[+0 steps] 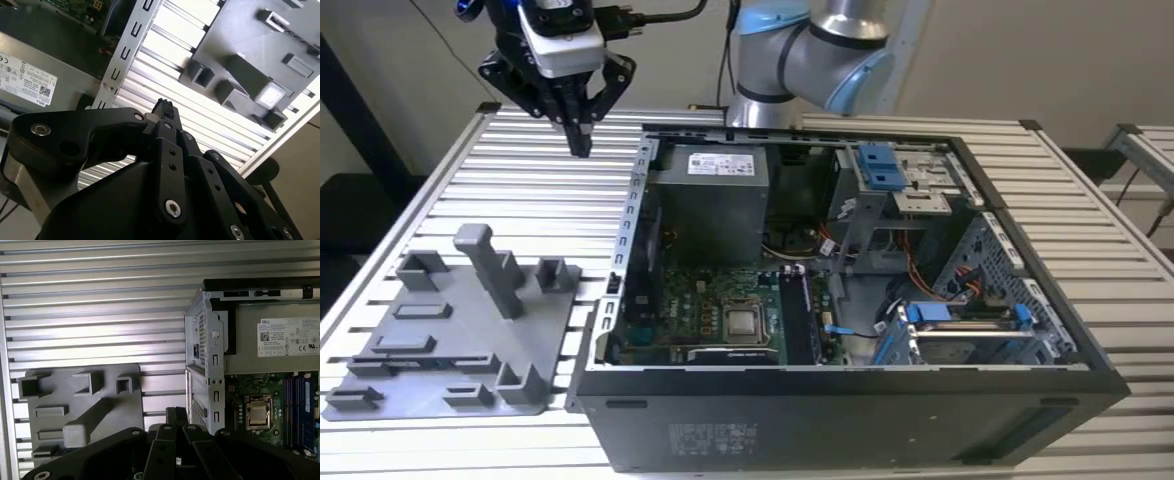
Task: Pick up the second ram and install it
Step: 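Reach for the second ram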
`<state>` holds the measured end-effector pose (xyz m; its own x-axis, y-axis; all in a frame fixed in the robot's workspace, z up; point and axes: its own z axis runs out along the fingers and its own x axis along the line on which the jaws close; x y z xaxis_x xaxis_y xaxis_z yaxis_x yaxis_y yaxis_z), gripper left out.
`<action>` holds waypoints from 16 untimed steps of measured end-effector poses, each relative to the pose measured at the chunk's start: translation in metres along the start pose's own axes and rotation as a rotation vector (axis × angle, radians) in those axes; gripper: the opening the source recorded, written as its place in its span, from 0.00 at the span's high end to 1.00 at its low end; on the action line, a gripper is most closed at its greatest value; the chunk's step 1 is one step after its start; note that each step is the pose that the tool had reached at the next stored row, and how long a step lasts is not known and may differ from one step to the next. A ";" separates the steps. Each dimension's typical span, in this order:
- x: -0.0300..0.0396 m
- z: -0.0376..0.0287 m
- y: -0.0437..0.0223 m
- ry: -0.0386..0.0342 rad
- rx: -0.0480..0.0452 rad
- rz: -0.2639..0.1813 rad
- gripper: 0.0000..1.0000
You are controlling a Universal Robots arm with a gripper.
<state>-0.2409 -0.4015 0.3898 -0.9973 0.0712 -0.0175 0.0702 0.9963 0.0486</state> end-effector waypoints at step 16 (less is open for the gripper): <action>0.0239 -0.0003 -0.0017 -0.0021 -0.0002 -0.002 0.89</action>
<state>-0.2649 -0.4015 0.3895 -0.9974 0.0694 -0.0198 0.0684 0.9965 0.0488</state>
